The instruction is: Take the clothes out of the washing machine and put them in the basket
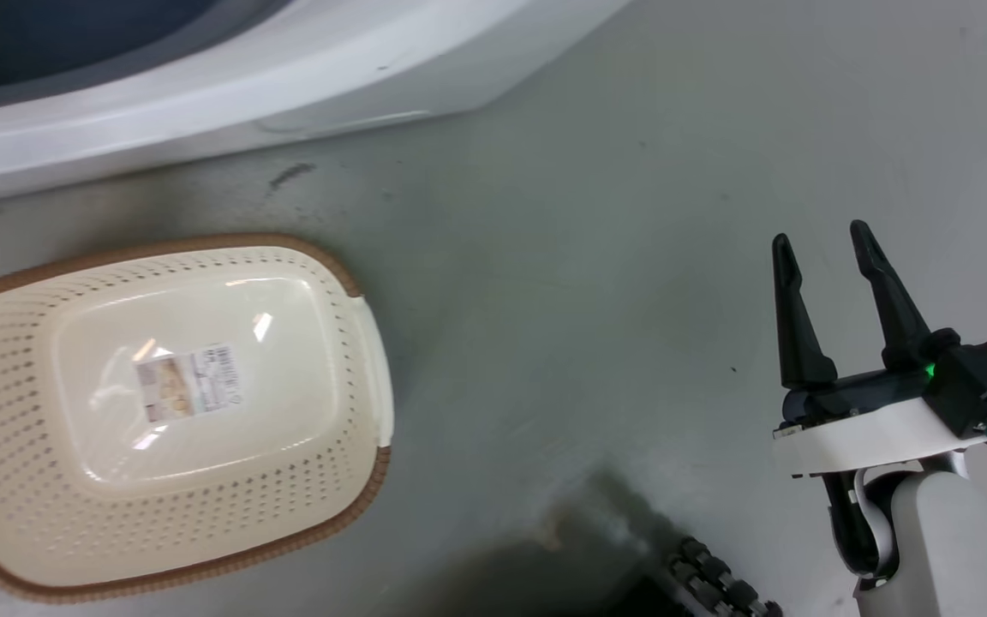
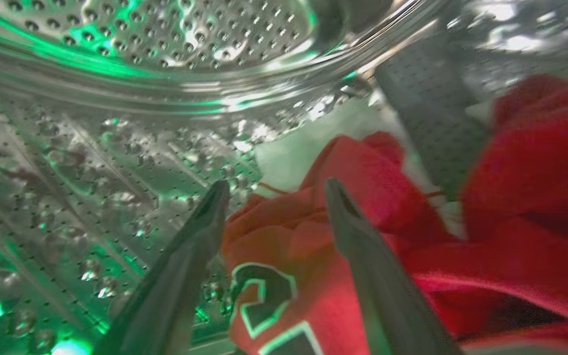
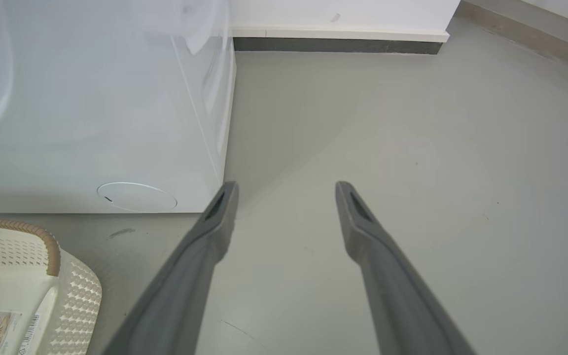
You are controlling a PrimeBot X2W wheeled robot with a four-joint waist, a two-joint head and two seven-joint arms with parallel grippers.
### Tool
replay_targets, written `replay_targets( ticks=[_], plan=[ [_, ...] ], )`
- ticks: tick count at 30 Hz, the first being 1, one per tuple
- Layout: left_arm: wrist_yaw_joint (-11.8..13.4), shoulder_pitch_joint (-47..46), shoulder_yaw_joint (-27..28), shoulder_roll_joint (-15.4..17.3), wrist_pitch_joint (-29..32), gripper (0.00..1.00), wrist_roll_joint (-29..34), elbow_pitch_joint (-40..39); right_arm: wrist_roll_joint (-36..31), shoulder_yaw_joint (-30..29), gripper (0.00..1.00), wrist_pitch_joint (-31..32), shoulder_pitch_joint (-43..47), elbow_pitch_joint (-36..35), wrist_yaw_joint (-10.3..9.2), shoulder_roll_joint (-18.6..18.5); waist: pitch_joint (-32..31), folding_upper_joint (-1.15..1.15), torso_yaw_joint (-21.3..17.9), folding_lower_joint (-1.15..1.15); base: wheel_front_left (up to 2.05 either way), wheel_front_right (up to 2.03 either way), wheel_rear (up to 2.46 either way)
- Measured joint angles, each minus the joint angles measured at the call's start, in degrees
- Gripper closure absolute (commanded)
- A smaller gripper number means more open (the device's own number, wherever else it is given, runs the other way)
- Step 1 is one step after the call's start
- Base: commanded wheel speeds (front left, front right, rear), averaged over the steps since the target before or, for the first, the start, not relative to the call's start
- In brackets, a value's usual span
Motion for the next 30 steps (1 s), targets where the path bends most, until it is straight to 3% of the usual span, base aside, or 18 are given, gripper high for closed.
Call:
replay_targets(
  ticks=[10, 23, 24, 25, 26, 30],
  plan=[
    [-0.1, -8.0, -8.4, 4.9, 14.4, 0.00, -4.1, 4.7, 1.0, 2.1, 0.00, 0.0, 0.5, -1.1, 0.01, 0.0, 4.8, 0.00, -4.7, -0.01, 0.00, 0.00, 0.00],
    [-0.1, -9.3, -14.4, 9.1, 20.8, 0.00, -11.3, 2.5, 1.6, 2.8, 0.00, 0.0, 0.7, -3.1, 0.00, 0.0, 6.7, 0.00, -5.8, -0.01, 0.00, 0.00, 0.00],
    [-0.1, -9.3, -14.7, 9.3, 21.0, 0.31, -11.6, 2.2, 1.6, 2.9, 0.00, 0.0, 0.7, -3.3, 0.01, 0.0, 6.8, 0.00, -5.8, -0.01, 0.00, 0.00, 0.00],
    [-0.1, -9.3, -14.8, 9.4, 21.5, 0.89, -12.0, 2.0, 1.6, 2.9, 0.00, 0.0, 0.7, -3.3, 0.01, 0.0, 6.9, 0.00, -5.7, -0.01, 0.00, 0.00, 0.00],
    [-0.1, -9.3, -14.9, 9.4, 22.0, 1.00, -12.6, 1.9, 1.6, 2.9, 0.00, 0.0, 0.7, -3.4, 0.01, 0.0, 6.9, 0.00, -5.7, -0.01, 0.00, 0.00, 0.00],
    [-0.1, -9.2, -15.0, 9.7, 22.0, 1.00, -14.4, 0.4, 1.6, 2.7, 0.00, 0.0, 0.6, -3.6, 0.01, 0.0, 7.1, 0.00, -5.5, -0.01, 0.00, 0.00, 0.00]
  ],
)
